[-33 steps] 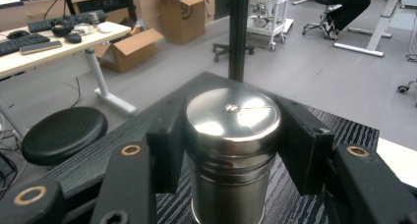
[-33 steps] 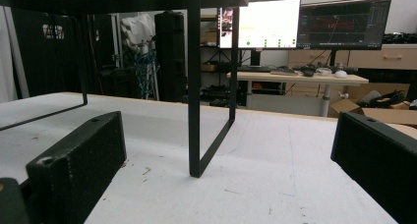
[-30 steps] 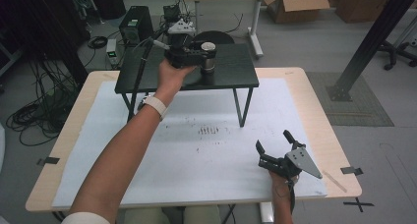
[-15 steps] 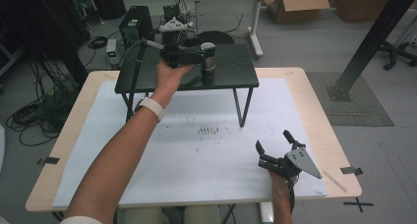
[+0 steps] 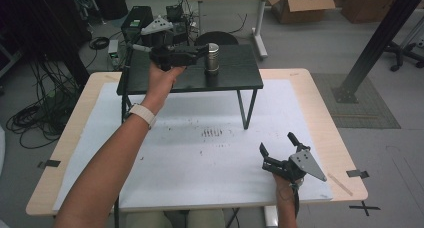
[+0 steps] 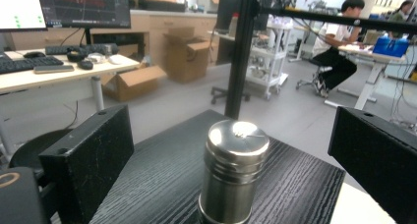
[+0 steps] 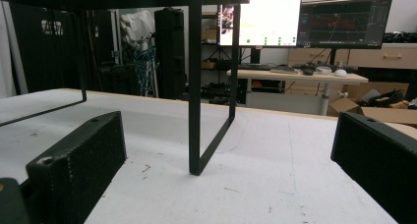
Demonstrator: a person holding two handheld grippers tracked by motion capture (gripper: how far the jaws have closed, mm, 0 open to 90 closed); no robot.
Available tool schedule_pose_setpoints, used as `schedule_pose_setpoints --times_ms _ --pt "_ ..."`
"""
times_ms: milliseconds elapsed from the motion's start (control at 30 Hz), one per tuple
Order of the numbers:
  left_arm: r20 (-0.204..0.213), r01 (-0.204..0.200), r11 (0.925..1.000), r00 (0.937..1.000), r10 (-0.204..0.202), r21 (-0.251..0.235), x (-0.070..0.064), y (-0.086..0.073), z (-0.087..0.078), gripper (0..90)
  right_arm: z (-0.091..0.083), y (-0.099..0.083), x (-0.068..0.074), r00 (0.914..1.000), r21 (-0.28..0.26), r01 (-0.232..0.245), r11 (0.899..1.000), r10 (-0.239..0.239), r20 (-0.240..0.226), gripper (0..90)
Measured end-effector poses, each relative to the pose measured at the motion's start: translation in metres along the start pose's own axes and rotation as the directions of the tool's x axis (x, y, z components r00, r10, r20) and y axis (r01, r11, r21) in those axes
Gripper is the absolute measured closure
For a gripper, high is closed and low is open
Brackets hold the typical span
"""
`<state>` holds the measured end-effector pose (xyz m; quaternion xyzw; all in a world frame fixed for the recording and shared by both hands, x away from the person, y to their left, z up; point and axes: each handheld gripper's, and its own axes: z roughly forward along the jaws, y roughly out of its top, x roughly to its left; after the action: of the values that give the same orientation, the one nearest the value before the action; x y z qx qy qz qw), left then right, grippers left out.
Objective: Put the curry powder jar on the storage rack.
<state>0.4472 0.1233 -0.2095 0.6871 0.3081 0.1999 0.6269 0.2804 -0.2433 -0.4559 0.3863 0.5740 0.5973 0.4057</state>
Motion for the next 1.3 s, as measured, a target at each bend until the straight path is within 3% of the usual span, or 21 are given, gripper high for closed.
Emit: schedule_pose_setpoints --times_ms 167,300,433,533,767,1300 --pt "0.015 0.002 0.9997 0.9999 -0.002 -0.024 0.001 -0.001 -0.012 3.0 0.000 0.000 0.000 1.0000 0.002 0.000 1.000 0.000 0.000 0.0" --pt "0.017 -0.028 0.9988 0.9994 0.029 -0.039 -0.003 -0.002 -0.028 1.3 0.001 0.000 0.000 1.0000 0.004 -0.001 1.000 0.001 0.000 0.0" --pt "0.030 -0.038 0.9965 0.9987 0.040 -0.075 -0.006 -0.003 -0.042 0.9 0.001 0.000 0.000 1.0000 0.006 -0.001 1.000 0.001 -0.001 0.0" --pt "0.031 -0.044 0.9962 0.9984 0.047 -0.075 -0.007 -0.003 -0.049 0.4 0.001 0.000 0.000 1.0000 0.006 -0.001 1.000 0.001 -0.001 0.0" --pt "0.014 -0.091 0.9895 0.9956 0.093 -0.112 -0.015 -0.011 -0.076 0.5 0.001 0.000 0.000 1.0000 0.006 -0.001 1.000 0.001 -0.001 0.0" --pt "-0.017 -0.109 0.9842 0.9941 0.107 -0.140 -0.022 -0.036 -0.118 1.0 0.001 0.000 0.000 1.0000 0.008 -0.001 1.000 0.001 -0.002 0.0"
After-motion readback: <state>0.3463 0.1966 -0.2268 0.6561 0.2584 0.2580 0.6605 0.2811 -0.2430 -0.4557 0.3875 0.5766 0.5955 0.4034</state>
